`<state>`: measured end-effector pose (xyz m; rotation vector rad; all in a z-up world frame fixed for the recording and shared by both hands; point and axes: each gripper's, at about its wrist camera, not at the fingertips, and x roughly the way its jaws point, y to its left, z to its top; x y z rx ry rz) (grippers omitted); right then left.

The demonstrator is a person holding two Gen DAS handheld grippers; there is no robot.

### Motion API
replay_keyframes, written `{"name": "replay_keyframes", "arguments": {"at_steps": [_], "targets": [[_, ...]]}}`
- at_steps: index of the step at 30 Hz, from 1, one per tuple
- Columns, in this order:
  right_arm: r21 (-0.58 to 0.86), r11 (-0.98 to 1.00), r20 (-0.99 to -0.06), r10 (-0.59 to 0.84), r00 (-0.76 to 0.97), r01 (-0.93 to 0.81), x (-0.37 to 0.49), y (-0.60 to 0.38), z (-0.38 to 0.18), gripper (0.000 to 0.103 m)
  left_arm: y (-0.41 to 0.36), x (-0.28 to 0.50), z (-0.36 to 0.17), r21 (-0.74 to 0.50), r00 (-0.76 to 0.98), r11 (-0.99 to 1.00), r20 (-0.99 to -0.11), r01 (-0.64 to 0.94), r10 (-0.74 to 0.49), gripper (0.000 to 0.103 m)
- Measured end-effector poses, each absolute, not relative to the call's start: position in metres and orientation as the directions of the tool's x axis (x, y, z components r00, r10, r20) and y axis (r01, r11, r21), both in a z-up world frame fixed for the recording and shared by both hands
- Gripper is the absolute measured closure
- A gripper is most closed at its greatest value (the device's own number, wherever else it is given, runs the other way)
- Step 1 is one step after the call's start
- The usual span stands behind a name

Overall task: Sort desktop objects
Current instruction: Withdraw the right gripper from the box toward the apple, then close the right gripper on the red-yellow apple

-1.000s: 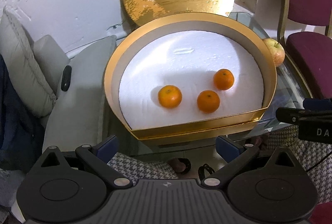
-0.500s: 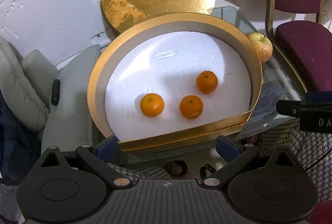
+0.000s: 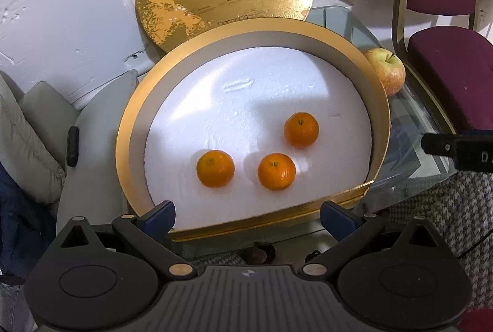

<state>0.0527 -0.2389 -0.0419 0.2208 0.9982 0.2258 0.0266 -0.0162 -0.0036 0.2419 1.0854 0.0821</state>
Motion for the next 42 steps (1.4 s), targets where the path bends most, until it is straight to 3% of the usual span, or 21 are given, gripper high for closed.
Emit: {"name": "replay_keyframes", "arguments": {"at_steps": [36,39,42], "targets": [[0.299,0.952,-0.803,0.211,0.557,0.070,0.178,-0.245,-0.065,0.022,0.024,0.081,-0.028,0.197,0.401,0.978,-0.892,-0.065,0.207,0.001],[0.334,0.935,-0.810,0.218,0.544,0.122,0.193,-0.251,-0.070,0.014,0.027,0.082,-0.029,0.197,0.396,0.978,-0.894,-0.072,0.209,0.001],[0.369,0.913,-0.822,0.231,0.521,0.177,0.206,-0.255,-0.078,0.014,0.028,0.082,-0.030,0.196,0.393,0.978,-0.895,-0.076,0.210,0.001]]}}
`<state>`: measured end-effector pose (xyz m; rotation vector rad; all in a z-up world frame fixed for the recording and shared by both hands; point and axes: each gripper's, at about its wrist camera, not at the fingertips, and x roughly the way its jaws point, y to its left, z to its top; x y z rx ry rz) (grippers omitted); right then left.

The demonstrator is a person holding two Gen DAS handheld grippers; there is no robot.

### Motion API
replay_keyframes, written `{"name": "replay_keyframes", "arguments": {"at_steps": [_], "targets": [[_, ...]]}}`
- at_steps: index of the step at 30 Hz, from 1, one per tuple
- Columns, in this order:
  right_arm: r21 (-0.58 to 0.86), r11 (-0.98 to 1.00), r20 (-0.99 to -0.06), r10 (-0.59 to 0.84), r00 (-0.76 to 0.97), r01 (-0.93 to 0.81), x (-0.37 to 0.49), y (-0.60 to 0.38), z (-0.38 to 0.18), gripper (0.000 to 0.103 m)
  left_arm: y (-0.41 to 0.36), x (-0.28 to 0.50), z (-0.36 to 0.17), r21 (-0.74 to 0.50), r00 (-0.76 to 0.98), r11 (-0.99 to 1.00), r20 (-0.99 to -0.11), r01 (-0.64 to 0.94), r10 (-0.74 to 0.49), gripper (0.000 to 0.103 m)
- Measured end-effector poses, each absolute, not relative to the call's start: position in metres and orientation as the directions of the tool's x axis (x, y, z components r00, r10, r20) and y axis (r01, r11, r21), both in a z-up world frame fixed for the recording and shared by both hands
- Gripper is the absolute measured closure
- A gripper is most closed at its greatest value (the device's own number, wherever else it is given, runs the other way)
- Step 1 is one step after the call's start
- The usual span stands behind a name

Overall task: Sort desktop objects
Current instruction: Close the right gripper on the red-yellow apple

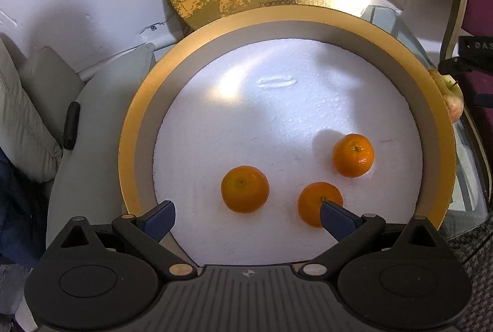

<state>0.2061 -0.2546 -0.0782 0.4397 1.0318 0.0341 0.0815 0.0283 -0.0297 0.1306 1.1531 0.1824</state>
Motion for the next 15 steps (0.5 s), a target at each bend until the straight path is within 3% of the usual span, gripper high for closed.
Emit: {"name": "replay_keyframes", "arguments": {"at_steps": [15], "targets": [[0.394,0.863,-0.877,0.248,0.413,0.318,0.234,-0.248,-0.115,0.015,0.033,0.079,-0.031,0.195,0.386,0.977,-0.898,-0.082,0.212,0.001]]}}
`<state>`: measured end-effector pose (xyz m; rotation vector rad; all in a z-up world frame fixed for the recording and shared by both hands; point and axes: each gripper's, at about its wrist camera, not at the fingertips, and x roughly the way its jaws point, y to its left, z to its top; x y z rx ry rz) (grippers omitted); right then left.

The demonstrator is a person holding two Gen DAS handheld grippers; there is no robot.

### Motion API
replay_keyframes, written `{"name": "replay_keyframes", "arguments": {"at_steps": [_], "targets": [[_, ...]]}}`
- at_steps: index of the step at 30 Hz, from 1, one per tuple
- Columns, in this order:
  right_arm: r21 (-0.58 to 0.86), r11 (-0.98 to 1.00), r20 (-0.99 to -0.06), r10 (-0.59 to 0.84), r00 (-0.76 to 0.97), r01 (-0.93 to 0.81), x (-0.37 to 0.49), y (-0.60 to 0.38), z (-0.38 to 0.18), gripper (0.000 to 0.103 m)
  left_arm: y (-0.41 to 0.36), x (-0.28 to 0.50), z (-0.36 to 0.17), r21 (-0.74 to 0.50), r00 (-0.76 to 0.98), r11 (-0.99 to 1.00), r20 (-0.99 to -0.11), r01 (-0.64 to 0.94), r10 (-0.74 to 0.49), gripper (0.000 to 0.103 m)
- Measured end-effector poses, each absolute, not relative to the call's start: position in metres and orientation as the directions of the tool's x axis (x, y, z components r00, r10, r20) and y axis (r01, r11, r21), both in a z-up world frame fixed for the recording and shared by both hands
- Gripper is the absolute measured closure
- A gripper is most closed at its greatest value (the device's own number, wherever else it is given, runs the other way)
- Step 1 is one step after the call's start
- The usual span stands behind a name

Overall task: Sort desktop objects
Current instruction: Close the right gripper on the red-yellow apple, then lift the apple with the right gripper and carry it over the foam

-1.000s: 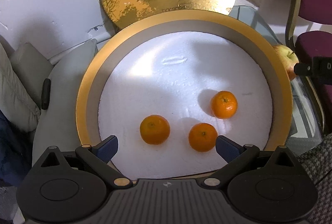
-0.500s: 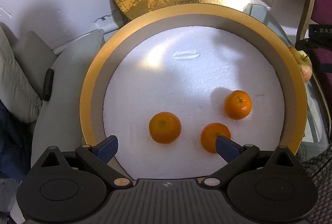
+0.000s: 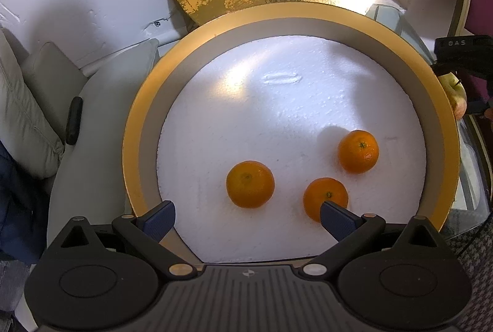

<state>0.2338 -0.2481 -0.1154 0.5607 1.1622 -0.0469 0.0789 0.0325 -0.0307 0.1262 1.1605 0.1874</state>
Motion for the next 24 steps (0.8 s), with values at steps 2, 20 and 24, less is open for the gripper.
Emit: {"name": "replay_keyframes", "arguments": {"at_steps": [2,20,24], "targets": [[0.400,0.855,-0.881,0.259,0.396,0.331,0.236,-0.247,-0.120,0.016,0.033,0.079,-0.031,0.195,0.384,0.977,-0.899,-0.083,0.212,0.001],[0.407,0.846,-0.873,0.248,0.420,0.346,0.214,-0.261,-0.111,0.021,0.030,0.066,-0.024,0.186,0.397,0.980,-0.896,-0.071,0.199,0.001],[0.407,0.853,-0.862,0.240,0.446,0.326,0.192,-0.267,-0.093,0.021,0.026,0.058,-0.020,0.176,0.410,0.983,-0.893,-0.059,0.185,0.001]]}}
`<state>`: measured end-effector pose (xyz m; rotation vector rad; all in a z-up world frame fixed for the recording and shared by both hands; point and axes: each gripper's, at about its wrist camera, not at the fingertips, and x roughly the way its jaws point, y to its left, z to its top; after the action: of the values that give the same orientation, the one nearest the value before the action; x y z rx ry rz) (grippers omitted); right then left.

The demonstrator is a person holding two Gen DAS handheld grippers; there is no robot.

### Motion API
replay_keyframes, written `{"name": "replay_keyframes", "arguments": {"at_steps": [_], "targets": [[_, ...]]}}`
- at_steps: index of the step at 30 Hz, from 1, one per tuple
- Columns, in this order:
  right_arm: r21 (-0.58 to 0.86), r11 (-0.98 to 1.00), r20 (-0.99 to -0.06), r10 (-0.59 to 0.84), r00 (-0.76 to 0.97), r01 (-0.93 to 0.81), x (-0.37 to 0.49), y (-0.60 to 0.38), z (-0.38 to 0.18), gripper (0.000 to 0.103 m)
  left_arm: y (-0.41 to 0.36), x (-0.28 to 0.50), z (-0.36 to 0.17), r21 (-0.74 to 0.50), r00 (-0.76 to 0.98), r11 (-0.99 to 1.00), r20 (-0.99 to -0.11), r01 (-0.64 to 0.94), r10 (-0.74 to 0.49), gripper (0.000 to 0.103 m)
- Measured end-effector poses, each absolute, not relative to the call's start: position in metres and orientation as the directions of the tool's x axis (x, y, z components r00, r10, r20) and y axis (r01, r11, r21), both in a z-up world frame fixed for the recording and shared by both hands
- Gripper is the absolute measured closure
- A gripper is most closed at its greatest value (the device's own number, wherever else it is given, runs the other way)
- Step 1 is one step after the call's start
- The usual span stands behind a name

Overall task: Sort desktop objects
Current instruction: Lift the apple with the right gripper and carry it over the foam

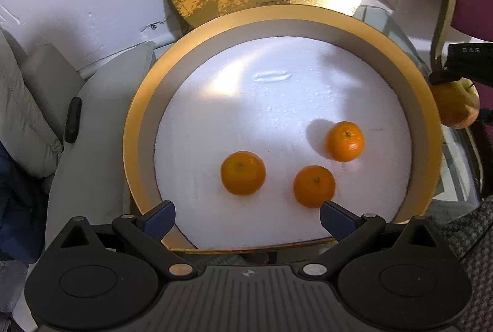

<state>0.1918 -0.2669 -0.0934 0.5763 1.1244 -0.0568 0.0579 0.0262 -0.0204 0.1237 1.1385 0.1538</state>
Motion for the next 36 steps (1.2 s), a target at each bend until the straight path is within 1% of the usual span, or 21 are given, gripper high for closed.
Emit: {"name": "replay_keyframes", "arguments": {"at_steps": [10,19,27,36], "targets": [[0.439,0.869,-0.831,0.295,0.472,0.229,0.118,-0.262,-0.049,0.021,0.020,0.033,-0.010,0.169,0.446,0.985,-0.880,-0.031,0.165,0.001],[0.434,0.892,-0.820,0.334,0.464,0.126,0.072,-0.233,-0.025,0.021,0.021,0.012,-0.006,0.152,0.470,0.988,-0.871,-0.023,0.145,0.001],[0.394,0.918,-0.821,0.334,0.463,0.035,0.060,-0.199,-0.010,0.021,0.045,0.000,-0.003,0.119,0.482,0.989,-0.864,-0.088,0.147,0.001],[0.352,0.934,-0.822,0.339,0.457,-0.059,0.070,-0.153,0.003,0.021,0.087,-0.005,-0.004,0.096,0.477,0.976,-0.860,-0.196,0.180,0.001]]}}
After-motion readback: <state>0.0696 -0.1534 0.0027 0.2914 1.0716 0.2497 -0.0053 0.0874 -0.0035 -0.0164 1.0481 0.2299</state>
